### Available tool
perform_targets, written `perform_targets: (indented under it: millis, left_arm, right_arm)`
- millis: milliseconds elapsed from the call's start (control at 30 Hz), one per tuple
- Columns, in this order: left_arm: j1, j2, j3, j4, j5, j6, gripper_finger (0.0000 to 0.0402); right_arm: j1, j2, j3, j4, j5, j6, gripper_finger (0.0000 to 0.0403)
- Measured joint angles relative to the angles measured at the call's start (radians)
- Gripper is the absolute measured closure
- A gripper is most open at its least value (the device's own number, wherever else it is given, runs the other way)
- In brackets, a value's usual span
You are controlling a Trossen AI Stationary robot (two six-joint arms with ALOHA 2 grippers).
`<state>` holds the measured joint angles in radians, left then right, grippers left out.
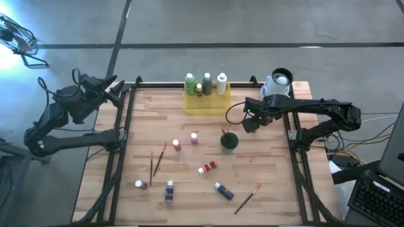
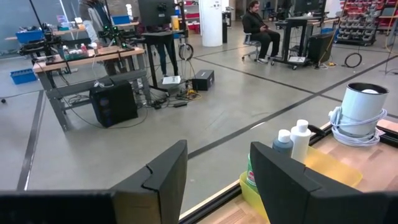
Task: Pick & Place Paint Supplies
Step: Put the gray paint bottle into the yellow bin
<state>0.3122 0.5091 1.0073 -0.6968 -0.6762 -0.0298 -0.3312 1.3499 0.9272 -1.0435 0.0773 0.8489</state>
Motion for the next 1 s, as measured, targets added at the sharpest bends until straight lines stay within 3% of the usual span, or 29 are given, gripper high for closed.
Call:
perform_targets:
  millis: [300, 733, 1000]
  left_arm:
    - [0.000, 0.000, 0.000, 0.000, -0.001, 0.000, 0.0220]
    - [-0.001, 0.000, 0.000, 0.000, -0.004, 0.000, 0.0220]
    - [-0.001, 0.000, 0.000, 0.000, -0.003, 0.000, 0.0220]
  right_arm:
    - [-0.010, 0.000, 0.000, 0.001, -0.022, -0.038, 0.0288]
    - [-0.009, 0.000, 0.018, -0.003, -0.042, -0.064, 0.0288]
    - [-0.012, 0.000, 0.128, -0.077, -0.022, -0.126, 0.0288]
